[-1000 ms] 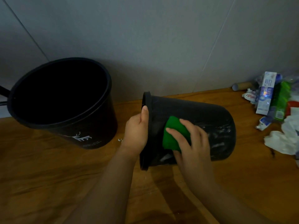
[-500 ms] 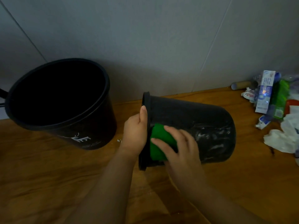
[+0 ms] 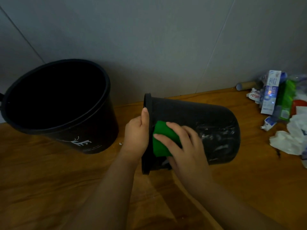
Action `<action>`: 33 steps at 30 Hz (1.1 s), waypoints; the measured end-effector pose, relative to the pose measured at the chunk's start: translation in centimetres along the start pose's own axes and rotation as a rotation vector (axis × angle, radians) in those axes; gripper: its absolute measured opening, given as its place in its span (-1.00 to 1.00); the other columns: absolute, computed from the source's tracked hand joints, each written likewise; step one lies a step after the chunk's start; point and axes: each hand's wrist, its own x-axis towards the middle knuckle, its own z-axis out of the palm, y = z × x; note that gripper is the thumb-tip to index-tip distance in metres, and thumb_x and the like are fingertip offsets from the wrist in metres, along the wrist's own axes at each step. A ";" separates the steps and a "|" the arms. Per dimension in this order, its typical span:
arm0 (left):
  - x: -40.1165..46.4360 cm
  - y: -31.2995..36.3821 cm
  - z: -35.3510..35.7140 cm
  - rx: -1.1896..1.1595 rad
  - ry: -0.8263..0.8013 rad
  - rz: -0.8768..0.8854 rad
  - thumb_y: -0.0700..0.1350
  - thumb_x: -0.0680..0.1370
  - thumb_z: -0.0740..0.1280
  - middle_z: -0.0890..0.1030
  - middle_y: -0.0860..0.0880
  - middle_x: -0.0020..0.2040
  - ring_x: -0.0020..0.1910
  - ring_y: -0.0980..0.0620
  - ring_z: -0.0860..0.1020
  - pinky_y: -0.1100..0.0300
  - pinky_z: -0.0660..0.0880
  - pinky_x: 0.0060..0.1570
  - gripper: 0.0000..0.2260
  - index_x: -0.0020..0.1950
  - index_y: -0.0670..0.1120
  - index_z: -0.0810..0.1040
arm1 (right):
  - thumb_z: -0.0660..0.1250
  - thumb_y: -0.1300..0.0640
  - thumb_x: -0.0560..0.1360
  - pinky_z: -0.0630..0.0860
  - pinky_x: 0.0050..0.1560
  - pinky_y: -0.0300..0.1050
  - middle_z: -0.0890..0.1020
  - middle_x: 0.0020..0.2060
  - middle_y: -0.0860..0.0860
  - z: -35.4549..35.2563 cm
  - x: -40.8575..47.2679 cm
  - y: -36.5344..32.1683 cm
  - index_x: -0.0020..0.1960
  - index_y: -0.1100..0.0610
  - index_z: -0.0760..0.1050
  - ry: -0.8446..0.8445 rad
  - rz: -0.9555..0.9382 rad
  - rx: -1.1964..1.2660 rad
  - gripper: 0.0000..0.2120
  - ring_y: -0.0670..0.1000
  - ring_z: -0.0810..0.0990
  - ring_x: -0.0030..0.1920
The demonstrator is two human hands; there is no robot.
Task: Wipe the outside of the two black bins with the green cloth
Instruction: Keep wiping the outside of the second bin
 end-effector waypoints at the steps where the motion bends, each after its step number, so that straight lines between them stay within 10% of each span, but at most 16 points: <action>1: 0.1 0.0 -0.1 0.009 0.006 0.001 0.14 0.68 0.00 0.52 -0.13 -0.34 -0.32 -0.10 0.51 0.05 0.44 -0.27 -0.41 -0.24 -0.28 0.52 | 0.34 0.14 0.36 0.48 0.21 0.24 0.38 0.37 0.07 -0.1 0.4 0.4 0.36 -0.05 0.39 -0.007 0.015 -0.004 -0.43 0.21 0.36 0.30; 7: 0.2 0.0 0.1 -0.009 -0.004 -0.034 0.18 0.67 -0.01 0.59 -0.22 -0.21 -0.13 -0.21 0.60 -0.11 0.55 -0.08 -0.37 -0.12 -0.32 0.58 | 0.41 0.19 0.41 0.46 0.20 0.28 0.35 0.39 0.09 -1.1 -0.5 2.7 0.37 0.01 0.42 0.074 0.430 0.044 -0.46 0.21 0.29 0.33; 14: -0.1 -0.2 0.0 0.000 0.027 0.001 0.16 0.68 0.01 0.55 -0.31 -0.26 -0.25 -0.27 0.54 -0.05 0.46 -0.26 -0.35 -0.14 -0.40 0.52 | 0.29 0.10 0.42 0.38 0.29 0.13 0.39 0.38 0.04 -0.8 1.5 0.0 0.36 -0.06 0.42 -0.032 0.094 0.046 -0.51 0.17 0.33 0.34; 21: 0.0 -0.3 0.2 -0.017 0.012 -0.007 0.20 0.67 0.01 0.52 -0.32 -0.24 -0.20 -0.28 0.54 -0.12 0.47 -0.22 -0.34 -0.15 -0.37 0.50 | 0.43 0.19 0.37 0.45 0.22 0.24 0.36 0.37 0.11 -0.9 -0.4 2.0 0.36 0.00 0.42 0.089 0.402 0.016 -0.42 0.22 0.30 0.33; 27: -0.1 -0.3 0.0 0.041 0.018 0.029 0.15 0.68 -0.01 0.50 -0.25 -0.32 -0.34 -0.10 0.46 0.08 0.35 -0.32 -0.36 -0.21 -0.38 0.50 | 0.35 0.13 0.34 0.35 0.30 0.17 0.41 0.36 0.05 0.0 -0.6 -0.6 0.34 -0.10 0.39 -0.018 -0.025 0.016 -0.42 0.17 0.34 0.32; 33: 0.5 -0.3 0.1 0.005 -0.014 -0.010 0.22 0.66 -0.01 0.51 -0.18 -0.28 -0.25 -0.20 0.53 0.01 0.43 -0.24 -0.34 -0.11 -0.36 0.54 | 0.41 0.23 0.37 0.41 0.27 0.27 0.35 0.40 0.08 -0.7 -0.9 1.6 0.36 -0.04 0.41 0.083 0.315 0.095 -0.42 0.20 0.28 0.38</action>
